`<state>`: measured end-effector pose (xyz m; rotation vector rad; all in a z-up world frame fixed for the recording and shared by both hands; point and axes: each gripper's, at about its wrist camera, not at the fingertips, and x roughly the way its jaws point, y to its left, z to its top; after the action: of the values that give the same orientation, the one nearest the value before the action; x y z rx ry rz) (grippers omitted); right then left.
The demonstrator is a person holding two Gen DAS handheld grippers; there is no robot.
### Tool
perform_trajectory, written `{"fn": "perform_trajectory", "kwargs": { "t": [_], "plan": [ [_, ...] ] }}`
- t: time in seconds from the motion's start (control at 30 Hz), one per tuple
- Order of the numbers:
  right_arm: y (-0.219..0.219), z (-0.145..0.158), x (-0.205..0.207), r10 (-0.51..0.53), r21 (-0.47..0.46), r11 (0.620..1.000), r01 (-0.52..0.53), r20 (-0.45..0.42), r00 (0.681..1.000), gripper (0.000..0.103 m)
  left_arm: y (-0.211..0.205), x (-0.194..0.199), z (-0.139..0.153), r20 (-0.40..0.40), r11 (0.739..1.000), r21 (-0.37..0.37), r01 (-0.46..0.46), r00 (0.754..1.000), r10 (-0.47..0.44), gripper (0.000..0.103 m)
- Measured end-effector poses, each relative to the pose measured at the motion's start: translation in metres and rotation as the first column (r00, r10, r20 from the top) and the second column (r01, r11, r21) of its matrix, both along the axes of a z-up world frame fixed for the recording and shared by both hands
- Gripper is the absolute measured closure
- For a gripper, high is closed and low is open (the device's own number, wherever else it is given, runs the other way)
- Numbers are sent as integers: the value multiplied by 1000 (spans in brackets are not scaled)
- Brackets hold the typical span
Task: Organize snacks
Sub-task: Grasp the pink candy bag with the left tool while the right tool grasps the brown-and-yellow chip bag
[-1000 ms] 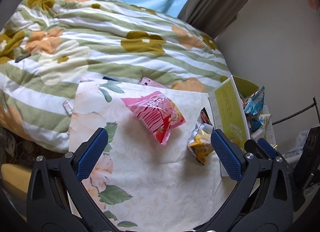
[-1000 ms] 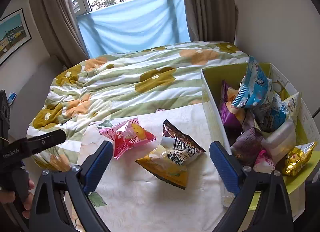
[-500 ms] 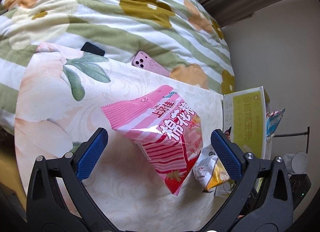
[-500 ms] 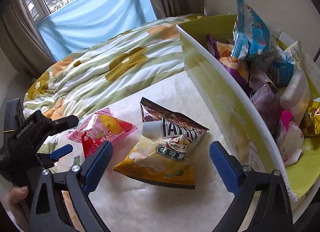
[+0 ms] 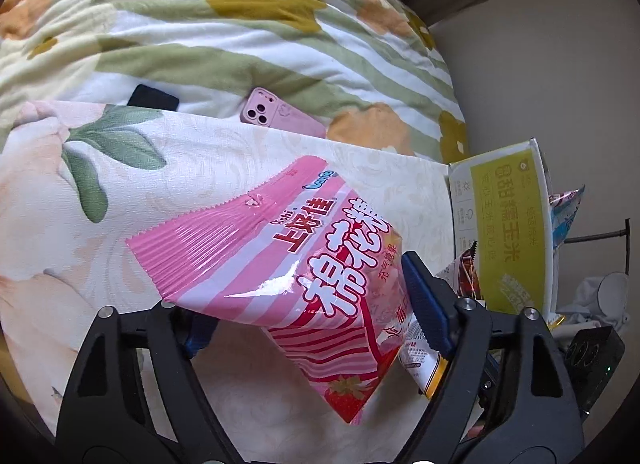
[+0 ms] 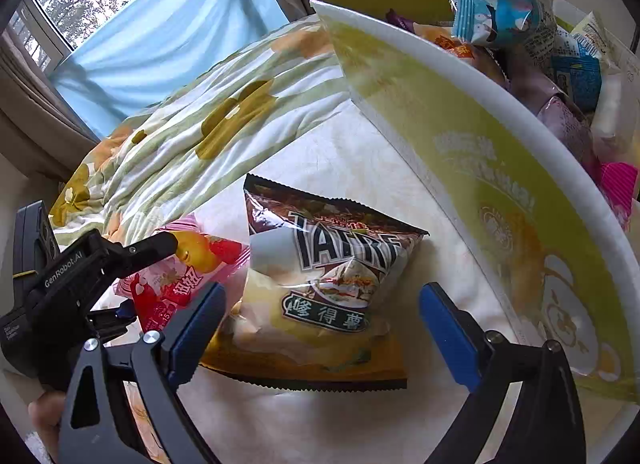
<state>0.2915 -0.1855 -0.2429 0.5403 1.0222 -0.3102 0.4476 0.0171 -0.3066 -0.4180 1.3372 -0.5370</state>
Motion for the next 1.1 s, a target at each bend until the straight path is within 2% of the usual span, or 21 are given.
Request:
{"fn": "perform_trajectory", "kwargs": {
  "t": [0.27, 0.5, 0.7, 0.8, 0.93, 1.1],
  "plan": [
    [-2, -6, 2, 13, -6, 1000, -13, -7, 1000, 7, -1, -10, 2, 24, 999, 23, 25, 999, -26, 29],
    [-6, -17, 4, 21, 40, 999, -19, -41, 999, 9, 15, -26, 7, 31, 998, 60, 24, 999, -26, 29],
    [2, -20, 13, 113, -5, 994, -113, -68, 991, 11, 38, -46, 17, 68, 995, 101, 12, 998, -19, 29],
    [6, -20, 17, 170, -42, 984, -173, -74, 983, 16, 46, -56, 26, 103, 991, 132, 14, 994, -28, 29],
    [13, -16, 19, 220, -96, 969, -226, -71, 973, 29, 55, -67, 39, 135, 989, 147, -2, 991, -18, 29],
    [20, -12, 15, 255, -95, 961, -259, -54, 965, 39, 65, -82, 57, 171, 987, 160, -18, 985, -10, 29]
  ]
}}
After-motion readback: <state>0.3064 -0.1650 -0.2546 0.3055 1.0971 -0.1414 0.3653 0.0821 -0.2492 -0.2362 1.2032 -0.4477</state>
